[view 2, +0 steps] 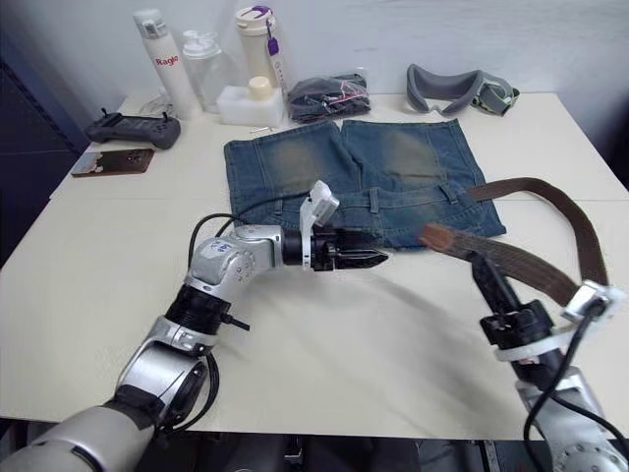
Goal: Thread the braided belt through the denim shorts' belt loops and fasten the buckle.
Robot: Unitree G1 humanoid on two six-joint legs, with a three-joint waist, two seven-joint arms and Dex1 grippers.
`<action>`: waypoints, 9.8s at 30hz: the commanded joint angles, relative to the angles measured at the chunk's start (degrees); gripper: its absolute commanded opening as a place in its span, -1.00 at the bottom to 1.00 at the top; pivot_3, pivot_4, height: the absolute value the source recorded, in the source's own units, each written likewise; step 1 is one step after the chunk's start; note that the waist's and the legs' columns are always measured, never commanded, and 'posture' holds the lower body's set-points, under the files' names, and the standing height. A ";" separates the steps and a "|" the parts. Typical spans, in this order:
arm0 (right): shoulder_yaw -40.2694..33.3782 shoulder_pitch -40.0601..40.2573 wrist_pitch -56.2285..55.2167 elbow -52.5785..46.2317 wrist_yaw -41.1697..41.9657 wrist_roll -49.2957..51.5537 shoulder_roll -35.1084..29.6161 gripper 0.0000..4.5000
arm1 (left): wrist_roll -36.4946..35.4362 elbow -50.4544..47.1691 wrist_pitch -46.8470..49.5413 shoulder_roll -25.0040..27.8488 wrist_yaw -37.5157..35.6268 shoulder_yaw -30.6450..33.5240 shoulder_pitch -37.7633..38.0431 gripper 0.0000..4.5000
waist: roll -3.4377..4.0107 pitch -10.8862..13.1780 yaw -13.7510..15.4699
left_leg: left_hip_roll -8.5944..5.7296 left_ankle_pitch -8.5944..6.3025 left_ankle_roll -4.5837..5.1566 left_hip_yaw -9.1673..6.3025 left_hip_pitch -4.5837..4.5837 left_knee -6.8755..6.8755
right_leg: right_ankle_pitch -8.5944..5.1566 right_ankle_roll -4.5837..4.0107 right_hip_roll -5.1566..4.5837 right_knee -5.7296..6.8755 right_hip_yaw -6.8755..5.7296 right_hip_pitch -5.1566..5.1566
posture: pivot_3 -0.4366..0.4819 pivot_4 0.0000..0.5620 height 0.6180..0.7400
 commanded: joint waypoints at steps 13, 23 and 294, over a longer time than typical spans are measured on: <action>-5.09 7.20 -8.28 -11.44 -7.62 2.70 -2.08 -1.00 | 45.13 46.23 -62.50 -6.06 28.75 -16.83 -19.70 0.96 | -0.62 0.25 -0.15 | -0.38 0.02 0.34 0.02 -0.56 0.09 | 0.20 0.37 -0.54 -0.03 0.00 -0.47 | -0.05 -0.47 -0.85; -3.62 5.29 -9.46 -11.84 -9.81 3.49 -6.12 -1.00 | 53.62 50.87 -66.96 -2.67 33.84 -19.26 -20.68 -0.72 | -0.73 0.17 -0.23 | -0.47 0.07 0.32 0.01 -0.45 0.05 | 0.24 0.49 -0.53 0.14 -0.05 -0.50 | -0.05 -0.47 -0.85; 29.76 -20.68 26.29 -4.27 -31.16 -14.59 -18.37 -1.00 | 32.62 -8.90 -30.95 27.80 -5.68 3.50 5.89 0.04 | -1.25 -1.20 -3.13 | -2.46 0.09 0.52 -2.59 -0.17 -0.02 | -0.39 -0.61 0.42 1.51 2.02 -0.60 | -0.05 -0.47 -0.85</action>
